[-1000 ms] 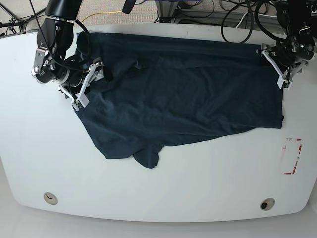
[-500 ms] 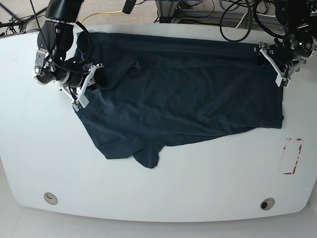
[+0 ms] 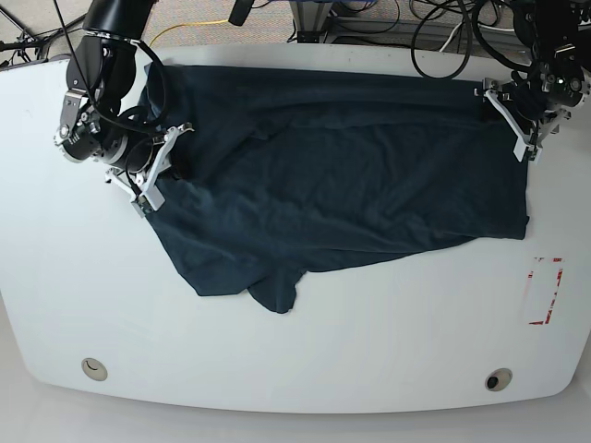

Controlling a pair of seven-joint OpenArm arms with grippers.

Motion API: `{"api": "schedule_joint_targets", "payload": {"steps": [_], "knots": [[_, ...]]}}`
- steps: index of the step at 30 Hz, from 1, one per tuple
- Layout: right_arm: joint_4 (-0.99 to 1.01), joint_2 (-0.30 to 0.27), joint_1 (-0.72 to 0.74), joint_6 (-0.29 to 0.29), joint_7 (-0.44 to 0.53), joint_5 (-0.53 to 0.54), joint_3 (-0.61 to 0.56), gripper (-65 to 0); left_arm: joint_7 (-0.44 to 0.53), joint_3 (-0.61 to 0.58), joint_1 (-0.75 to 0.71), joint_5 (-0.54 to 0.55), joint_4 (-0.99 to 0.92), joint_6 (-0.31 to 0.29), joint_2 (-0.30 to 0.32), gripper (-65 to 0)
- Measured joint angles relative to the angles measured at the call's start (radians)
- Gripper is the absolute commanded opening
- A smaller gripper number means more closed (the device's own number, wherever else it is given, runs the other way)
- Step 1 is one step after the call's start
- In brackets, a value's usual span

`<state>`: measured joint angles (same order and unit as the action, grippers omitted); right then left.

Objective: Fold the T-shirt properly
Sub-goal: 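Lower the right gripper onto the shirt edge beside it and grasp, then pull the grasped edge outward with the right gripper and release it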

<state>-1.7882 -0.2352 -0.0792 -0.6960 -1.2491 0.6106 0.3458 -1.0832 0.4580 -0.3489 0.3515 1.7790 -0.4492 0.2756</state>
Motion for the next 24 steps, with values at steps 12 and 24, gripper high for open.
{"api": "schedule_joint_targets", "payload": {"steps": [12, 24], "knots": [[-0.011, 0.006, 0.028, 0.000, -0.001, -0.002, -0.007, -59.8, 0.000, 0.000, -0.002, 0.000, 0.000, 0.000, 0.000, -22.2], [0.064, 0.003, 0.046, 0.000, 0.000, -0.003, -0.005, -39.5, 0.000, 0.000, -0.003, 0.000, 0.000, 0.000, 0.000, -22.2]]}}
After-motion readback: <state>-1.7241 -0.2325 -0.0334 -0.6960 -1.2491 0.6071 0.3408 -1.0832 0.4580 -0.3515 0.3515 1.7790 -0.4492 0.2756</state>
